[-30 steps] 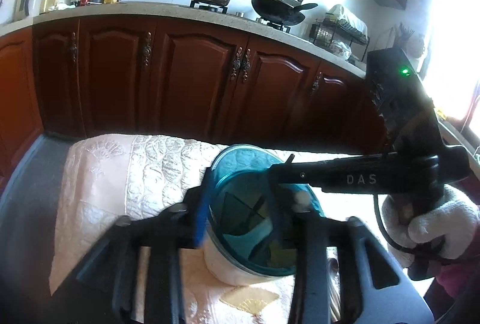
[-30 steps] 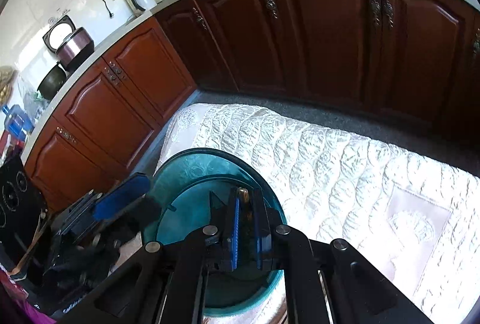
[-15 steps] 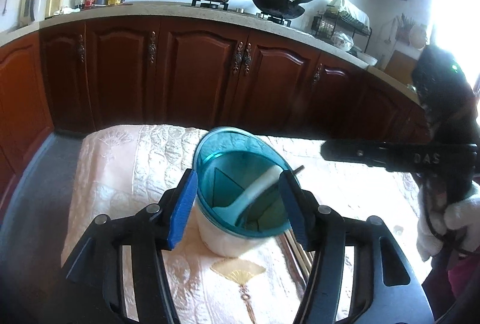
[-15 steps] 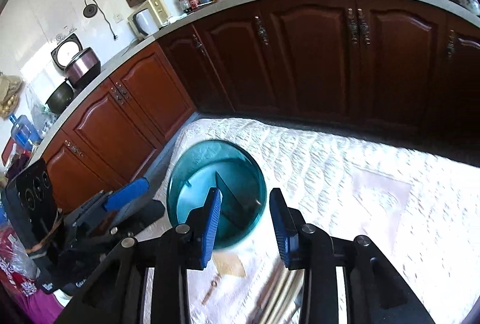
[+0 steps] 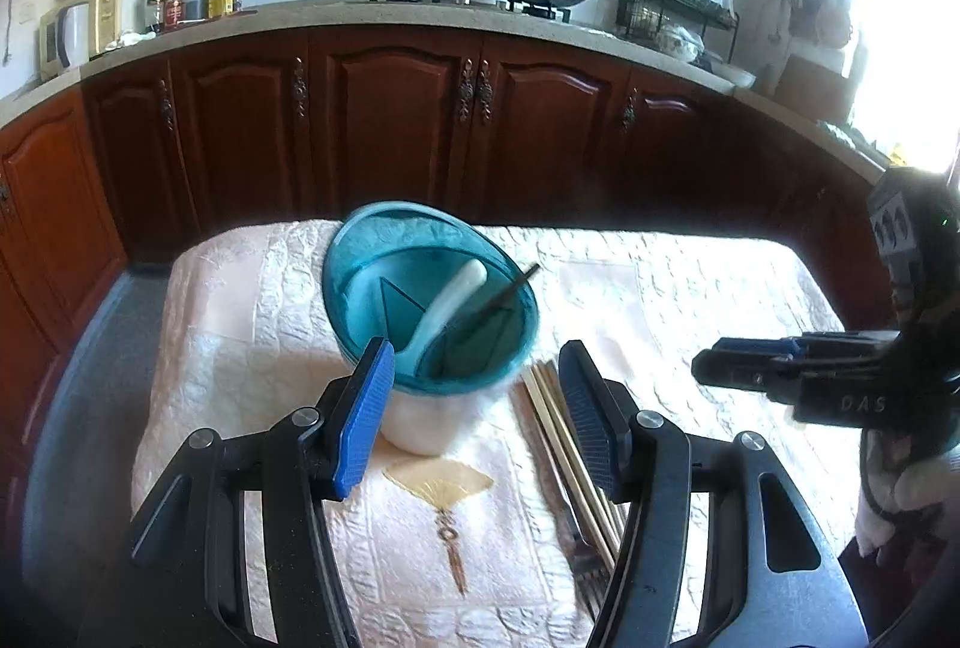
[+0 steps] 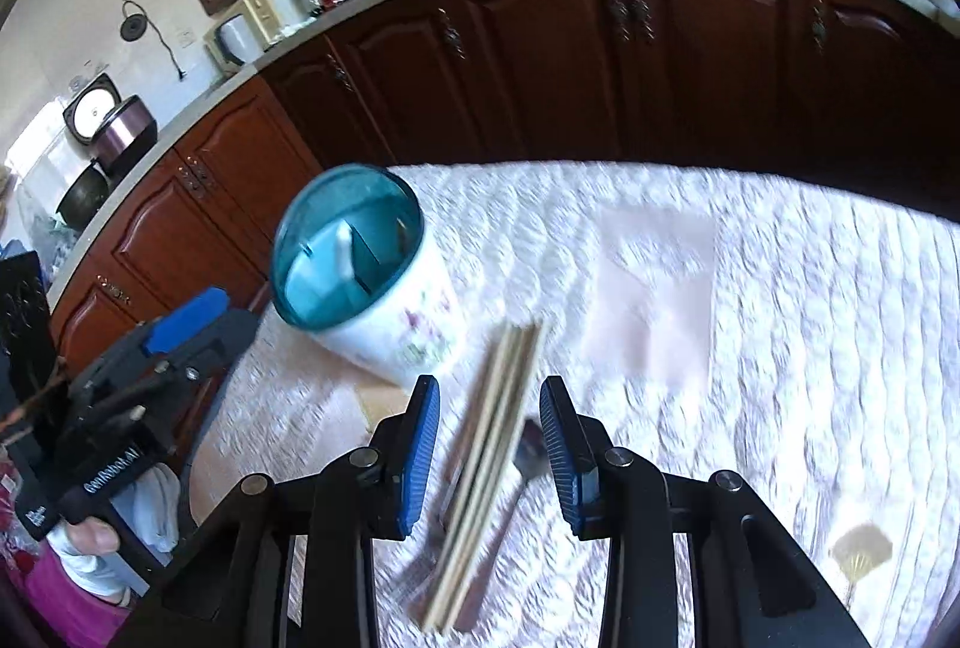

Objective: Organize utensils
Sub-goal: 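Move the right gripper to the chopstick bundle and grasp one chopstick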

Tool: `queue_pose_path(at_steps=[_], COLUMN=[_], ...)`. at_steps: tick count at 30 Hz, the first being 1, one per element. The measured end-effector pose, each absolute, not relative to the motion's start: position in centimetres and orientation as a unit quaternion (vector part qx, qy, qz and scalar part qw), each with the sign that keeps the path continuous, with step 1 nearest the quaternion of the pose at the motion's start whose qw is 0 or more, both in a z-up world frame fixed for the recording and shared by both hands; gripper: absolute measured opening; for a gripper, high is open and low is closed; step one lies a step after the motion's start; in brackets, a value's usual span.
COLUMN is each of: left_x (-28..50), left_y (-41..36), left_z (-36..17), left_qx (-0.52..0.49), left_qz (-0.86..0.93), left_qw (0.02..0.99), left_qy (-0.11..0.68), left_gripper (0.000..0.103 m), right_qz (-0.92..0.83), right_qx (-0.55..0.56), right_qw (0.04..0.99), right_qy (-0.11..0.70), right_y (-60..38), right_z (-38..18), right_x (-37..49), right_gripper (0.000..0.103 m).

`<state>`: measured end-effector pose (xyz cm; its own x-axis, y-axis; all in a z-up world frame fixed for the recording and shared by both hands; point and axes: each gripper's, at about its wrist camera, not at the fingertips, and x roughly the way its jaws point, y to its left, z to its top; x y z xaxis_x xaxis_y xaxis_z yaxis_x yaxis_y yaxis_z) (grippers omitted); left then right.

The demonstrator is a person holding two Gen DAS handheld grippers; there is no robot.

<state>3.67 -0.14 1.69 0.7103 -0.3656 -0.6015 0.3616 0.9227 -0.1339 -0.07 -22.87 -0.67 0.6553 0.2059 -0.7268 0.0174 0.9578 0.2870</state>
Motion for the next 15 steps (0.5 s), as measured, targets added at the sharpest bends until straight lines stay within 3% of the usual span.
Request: queue_pose_path(at_steps=[15], left_x=[2.5], left_y=[-2.2], left_z=[-2.8], left_qx=[-0.01], left_qz=[-0.215], left_qw=[0.89], left_qy=[0.402], left_gripper=[0.057], right_qz=[0.06], right_qx=[0.167], right_qw=[0.875], right_qy=[0.45], right_y=[-23.6], right_z=[-6.1], right_x=[2.3], right_gripper=[0.033])
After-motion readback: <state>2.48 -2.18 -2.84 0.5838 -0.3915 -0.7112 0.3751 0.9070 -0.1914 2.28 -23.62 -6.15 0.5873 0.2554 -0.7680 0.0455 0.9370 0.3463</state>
